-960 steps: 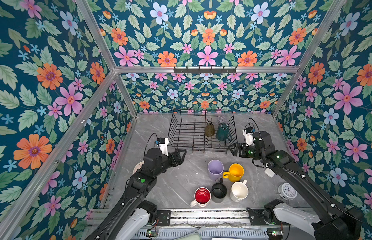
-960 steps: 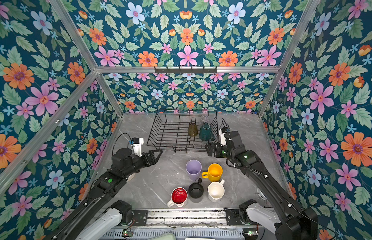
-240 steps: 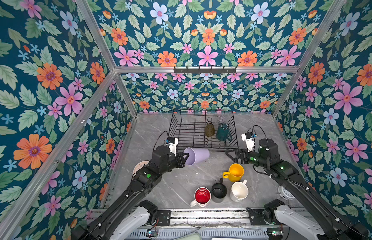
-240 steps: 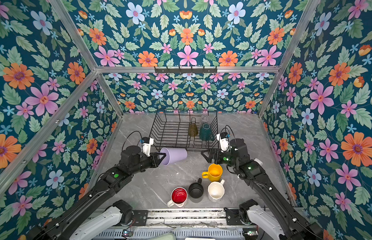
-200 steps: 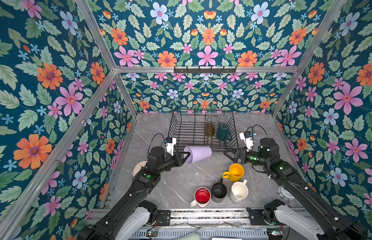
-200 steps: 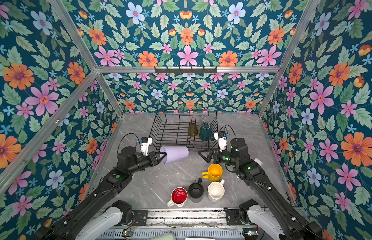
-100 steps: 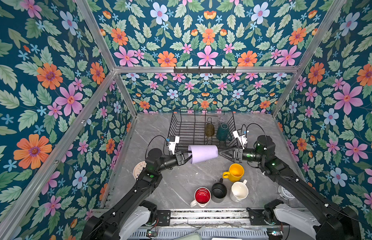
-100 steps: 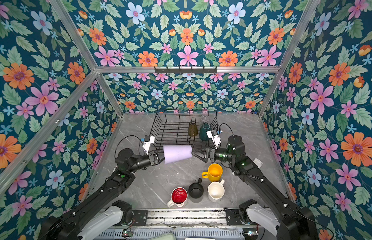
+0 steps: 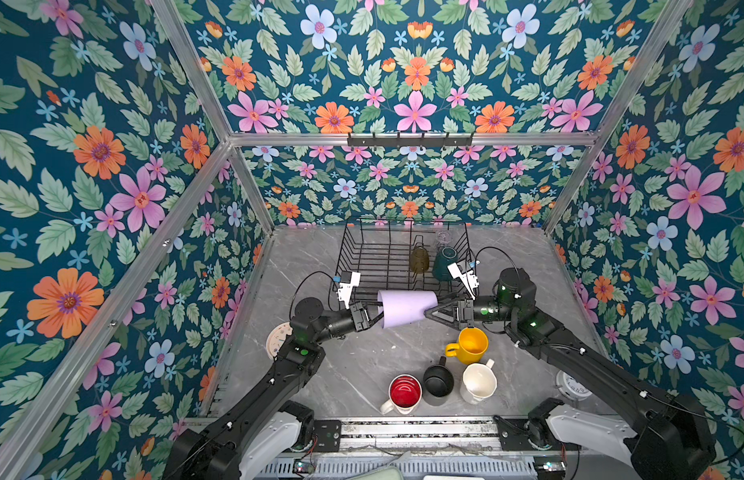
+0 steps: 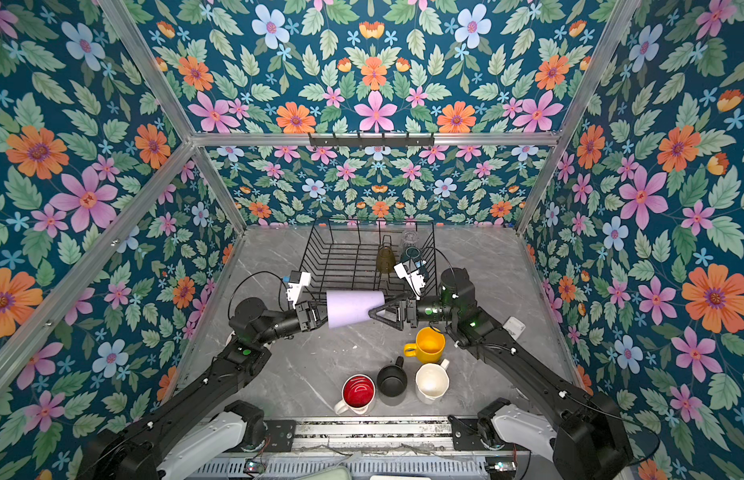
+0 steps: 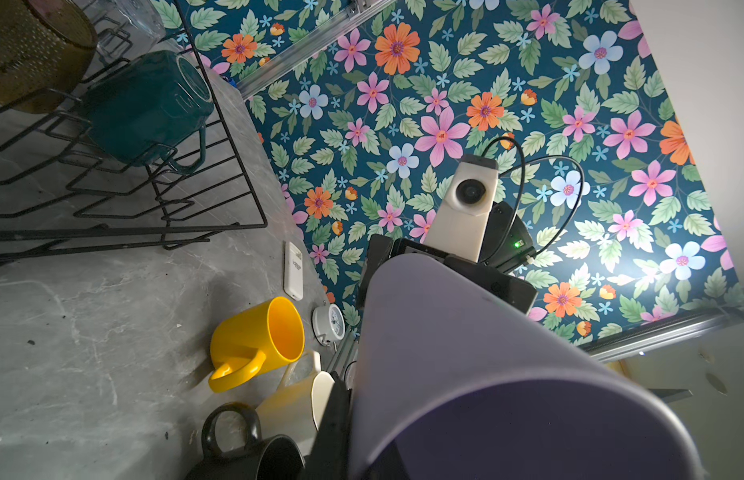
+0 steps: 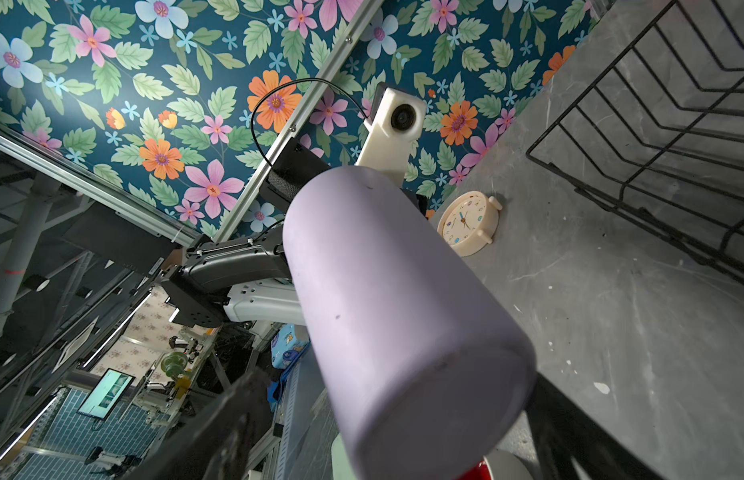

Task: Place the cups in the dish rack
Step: 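Hold the lavender cup out while the right gripper moves to its base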

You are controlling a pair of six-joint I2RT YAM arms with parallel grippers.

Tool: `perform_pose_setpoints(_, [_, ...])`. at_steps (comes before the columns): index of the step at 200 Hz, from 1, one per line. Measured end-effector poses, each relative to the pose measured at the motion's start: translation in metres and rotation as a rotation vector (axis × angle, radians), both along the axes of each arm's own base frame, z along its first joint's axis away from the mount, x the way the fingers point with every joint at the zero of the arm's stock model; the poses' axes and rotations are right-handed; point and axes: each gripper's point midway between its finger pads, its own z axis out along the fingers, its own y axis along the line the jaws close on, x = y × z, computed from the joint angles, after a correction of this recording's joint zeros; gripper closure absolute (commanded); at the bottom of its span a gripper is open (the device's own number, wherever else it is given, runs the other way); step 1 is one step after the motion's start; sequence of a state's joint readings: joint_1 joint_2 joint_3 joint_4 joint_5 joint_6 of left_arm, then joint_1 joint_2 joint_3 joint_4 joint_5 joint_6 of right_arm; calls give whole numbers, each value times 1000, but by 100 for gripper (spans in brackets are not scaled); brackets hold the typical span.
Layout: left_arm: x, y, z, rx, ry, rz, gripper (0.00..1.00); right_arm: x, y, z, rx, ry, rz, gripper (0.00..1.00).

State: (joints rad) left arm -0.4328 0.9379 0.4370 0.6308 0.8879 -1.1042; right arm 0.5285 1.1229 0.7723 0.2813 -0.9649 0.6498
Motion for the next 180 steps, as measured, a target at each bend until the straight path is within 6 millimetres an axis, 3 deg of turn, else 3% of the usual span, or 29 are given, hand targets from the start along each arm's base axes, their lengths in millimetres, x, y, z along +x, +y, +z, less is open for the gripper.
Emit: perform_pose_setpoints(180, [-6,-1,0,-29,10,-32,100,-4,29,-6,2,37,75,8])
